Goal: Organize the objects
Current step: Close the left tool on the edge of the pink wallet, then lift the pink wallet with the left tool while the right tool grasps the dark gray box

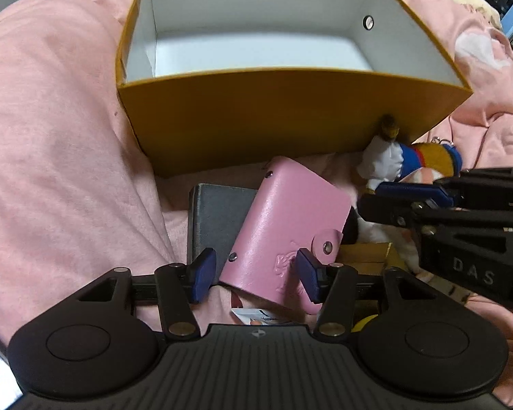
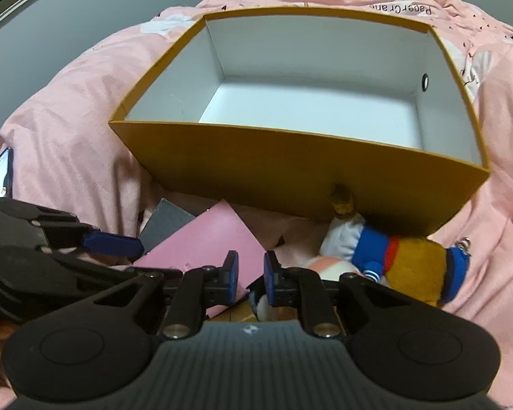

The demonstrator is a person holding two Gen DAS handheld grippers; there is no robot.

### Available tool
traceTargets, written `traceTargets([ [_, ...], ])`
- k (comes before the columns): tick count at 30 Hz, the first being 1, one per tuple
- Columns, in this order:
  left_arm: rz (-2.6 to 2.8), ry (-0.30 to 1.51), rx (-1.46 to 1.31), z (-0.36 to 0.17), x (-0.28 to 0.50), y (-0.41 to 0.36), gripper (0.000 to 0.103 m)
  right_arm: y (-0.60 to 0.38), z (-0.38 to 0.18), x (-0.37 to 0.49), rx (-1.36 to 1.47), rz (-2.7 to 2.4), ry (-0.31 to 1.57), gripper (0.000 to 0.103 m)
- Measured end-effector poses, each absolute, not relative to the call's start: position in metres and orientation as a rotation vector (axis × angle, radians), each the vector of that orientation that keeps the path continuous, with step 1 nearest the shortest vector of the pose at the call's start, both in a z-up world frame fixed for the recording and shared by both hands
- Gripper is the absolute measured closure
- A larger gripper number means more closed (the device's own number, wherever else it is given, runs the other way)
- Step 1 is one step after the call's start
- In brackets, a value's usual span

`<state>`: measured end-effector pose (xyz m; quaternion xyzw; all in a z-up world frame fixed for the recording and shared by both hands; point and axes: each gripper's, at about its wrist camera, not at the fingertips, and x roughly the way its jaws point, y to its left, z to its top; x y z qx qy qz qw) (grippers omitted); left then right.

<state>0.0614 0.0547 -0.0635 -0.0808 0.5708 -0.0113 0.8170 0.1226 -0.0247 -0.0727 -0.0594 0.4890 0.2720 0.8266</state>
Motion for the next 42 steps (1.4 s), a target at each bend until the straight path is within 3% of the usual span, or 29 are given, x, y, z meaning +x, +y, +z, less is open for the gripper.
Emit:
traceTargets([
  [2,-0.037,1.220,-0.156,-0.067,0.062,0.052,0.041,-0.022,-0.077,0.126,-0.134,0.576,1.042,0.092],
  [8,-0.047,1.205,-0.118,-0.072,0.062,0.046,0.042,-0.018,-0.081,0.126,-0.179,0.569,1.026,0.092],
  [10,-0.046,1.194,-0.136,-0.068,0.062,0.049,0.056,-0.016,-0.082,0.125,-0.193,0.565,1.019,0.092],
  [18,-0.085,1.160,-0.221,-0.048,0.057,0.060,0.073,-0.023,-0.087,0.122,-0.228,0.533,1.004,0.092],
  [31,-0.247,1.132,-0.318,-0.039,0.052,0.049,0.073,-0.039,-0.086,0.120,-0.142,0.503,1.022,0.092],
  [34,-0.234,1.159,-0.295,-0.050,0.052,0.041,0.073,-0.044,-0.085,0.119,-0.106,0.510,1.025,0.089],
  [38,-0.159,1.134,-0.209,-0.052,0.050,0.038,0.073,-0.053,-0.085,0.117,-0.028,0.545,1.007,0.078],
  [42,-0.134,1.118,-0.251,-0.045,0.047,0.052,0.078,-0.053,-0.083,0.113,-0.011,0.567,0.989,0.069],
])
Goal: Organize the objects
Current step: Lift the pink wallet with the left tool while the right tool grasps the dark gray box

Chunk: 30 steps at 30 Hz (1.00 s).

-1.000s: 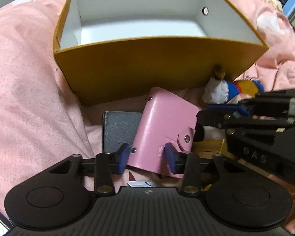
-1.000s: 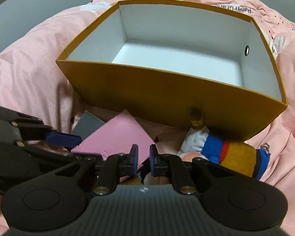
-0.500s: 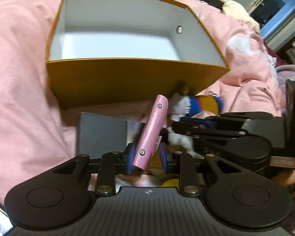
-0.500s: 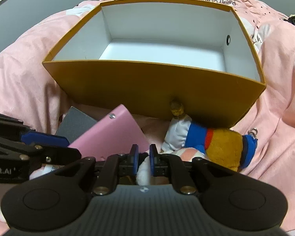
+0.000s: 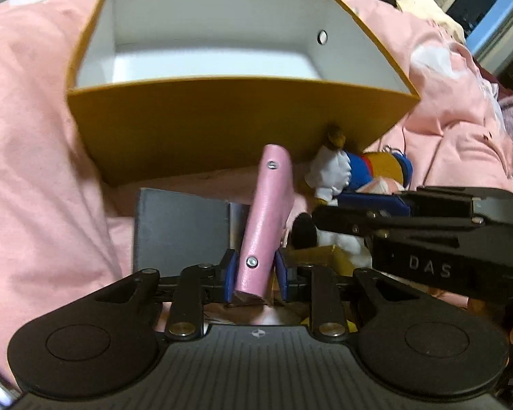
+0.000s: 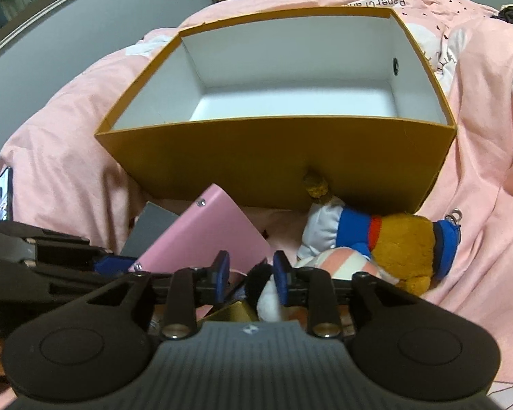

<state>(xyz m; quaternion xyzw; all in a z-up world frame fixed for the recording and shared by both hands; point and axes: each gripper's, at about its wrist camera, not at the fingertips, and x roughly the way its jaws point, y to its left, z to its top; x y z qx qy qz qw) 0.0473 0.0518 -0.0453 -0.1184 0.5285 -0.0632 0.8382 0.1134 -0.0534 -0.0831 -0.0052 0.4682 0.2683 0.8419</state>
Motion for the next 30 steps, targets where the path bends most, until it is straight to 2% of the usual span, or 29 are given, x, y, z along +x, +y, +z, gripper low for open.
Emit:
traceTargets([
  [5,-0.091,1.064,-0.222,-0.023,0.043,0.060,0.083,-0.043,-0.078,0.112,-0.054,0.647,0.994,0.047],
  [15,0.004,1.021,-0.229,0.001,0.029,0.089,0.083,0.000,-0.078,0.117,-0.283,0.849,0.999,0.041],
  [18,0.020,1.019,-0.226,0.003,0.025,0.094,0.083,0.014,-0.085,0.124,-0.311,0.895,1.021,0.034],
  [20,0.033,1.020,-0.199,0.005,0.024,0.093,0.084,0.027,-0.090,0.125,-0.372,0.950,1.030,0.023],
  [26,0.038,1.023,-0.182,0.006,0.024,0.098,0.084,0.054,-0.104,0.128,-0.564,1.034,1.022,0.022],
  [30,0.038,1.024,-0.210,0.003,0.024,0.104,0.084,0.060,-0.114,0.145,-0.528,1.046,1.096,0.020],
])
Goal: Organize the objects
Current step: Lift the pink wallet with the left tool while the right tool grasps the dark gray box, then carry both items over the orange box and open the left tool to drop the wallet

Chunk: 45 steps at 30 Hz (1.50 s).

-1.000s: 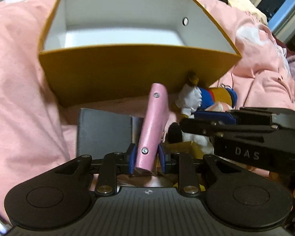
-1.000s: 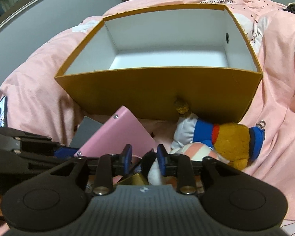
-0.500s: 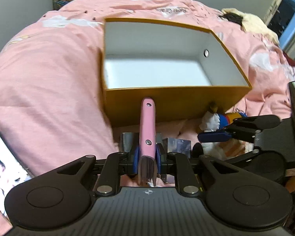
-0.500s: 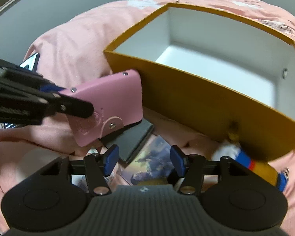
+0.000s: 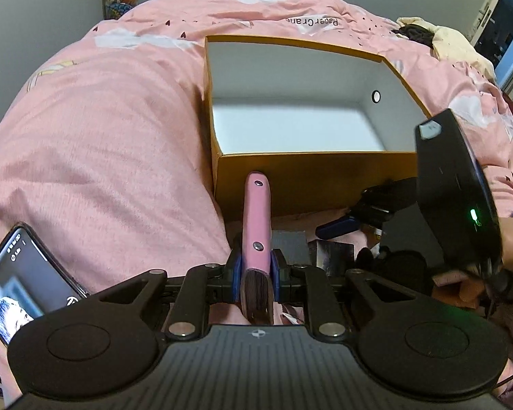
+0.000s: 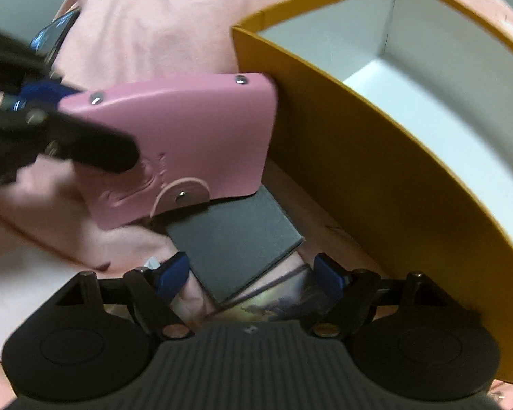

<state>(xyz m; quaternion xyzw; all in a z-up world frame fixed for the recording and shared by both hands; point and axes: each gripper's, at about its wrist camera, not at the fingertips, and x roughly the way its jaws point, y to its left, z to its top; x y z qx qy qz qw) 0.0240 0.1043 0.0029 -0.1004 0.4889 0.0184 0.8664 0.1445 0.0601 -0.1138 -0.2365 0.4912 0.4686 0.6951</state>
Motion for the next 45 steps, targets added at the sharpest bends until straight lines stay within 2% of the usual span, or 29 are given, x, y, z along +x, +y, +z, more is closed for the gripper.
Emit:
traceTargets([
  [6,0.047,1.035,-0.203,-0.002,0.028,0.108,0.083,0.057,-0.120,0.178,-0.355,1.090,1.235,0.015],
  [11,0.046,1.040,-0.197,-0.004,0.028,0.108,0.083,0.054,-0.148,0.208,-0.161,1.040,1.388,0.013],
  [18,0.061,1.035,-0.209,-0.004,0.026,0.110,0.083,0.065,-0.151,0.194,-0.204,1.089,1.361,0.016],
  [21,0.072,1.030,-0.200,-0.002,0.024,0.109,0.083,0.066,-0.140,0.185,-0.249,1.074,1.308,0.026],
  [23,0.085,1.022,-0.194,0.001,0.021,0.108,0.083,0.059,-0.127,0.183,-0.228,1.063,1.277,0.041],
  [25,0.095,1.013,-0.193,0.004,0.018,0.110,0.083,0.049,-0.114,0.181,-0.186,1.060,1.264,0.049],
  [29,0.105,1.002,-0.197,0.010,0.015,0.111,0.083,0.034,-0.093,0.163,-0.165,1.067,1.225,0.058],
  [34,0.111,0.995,-0.176,0.015,0.009,0.109,0.083,0.016,-0.080,0.145,-0.025,1.070,1.210,0.062],
  [39,0.106,0.990,-0.181,0.020,0.005,0.109,0.083,-0.002,-0.101,0.145,0.134,1.025,1.313,0.064],
  [45,0.103,0.940,-0.199,0.033,-0.006,0.108,0.083,0.003,-0.094,0.138,0.119,0.970,1.259,0.066],
])
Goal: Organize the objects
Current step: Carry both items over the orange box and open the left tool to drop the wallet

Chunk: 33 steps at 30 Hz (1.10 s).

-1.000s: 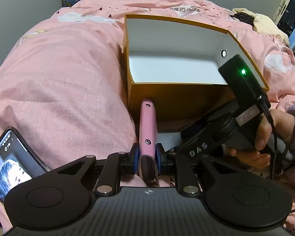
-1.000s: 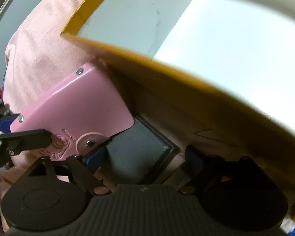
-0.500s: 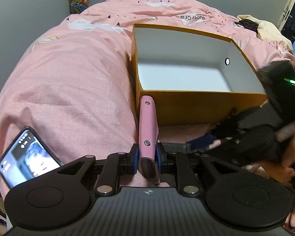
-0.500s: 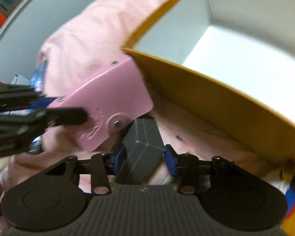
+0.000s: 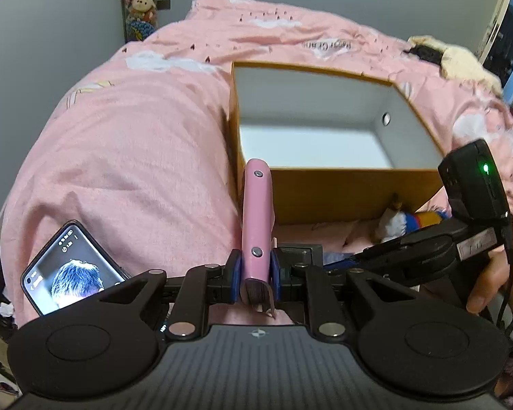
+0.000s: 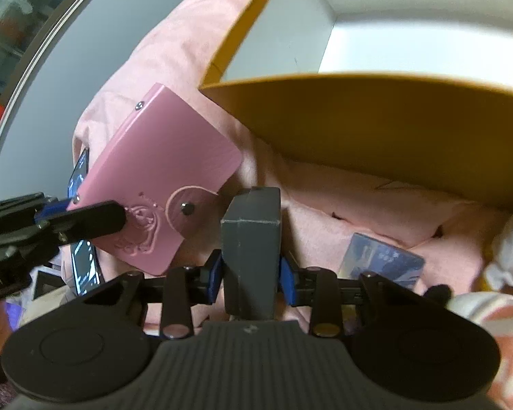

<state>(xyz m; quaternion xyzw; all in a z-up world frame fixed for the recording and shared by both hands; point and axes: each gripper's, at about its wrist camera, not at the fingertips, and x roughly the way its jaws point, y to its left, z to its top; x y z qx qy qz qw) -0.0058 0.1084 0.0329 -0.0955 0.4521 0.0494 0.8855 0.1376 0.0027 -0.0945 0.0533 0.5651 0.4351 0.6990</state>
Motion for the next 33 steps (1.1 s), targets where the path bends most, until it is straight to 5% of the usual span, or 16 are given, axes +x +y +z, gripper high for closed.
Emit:
traceTargets([
  [17,-0.045,0.722,-0.378,0.076,0.043,0.117,0.084,-0.105,0.021,0.161,0.273,0.834,0.914,0.066],
  [33,0.060,0.903,-0.628,-0.023,0.138,0.124,0.084,-0.069,-0.040,0.254,0.186,0.661,1.091,0.066],
])
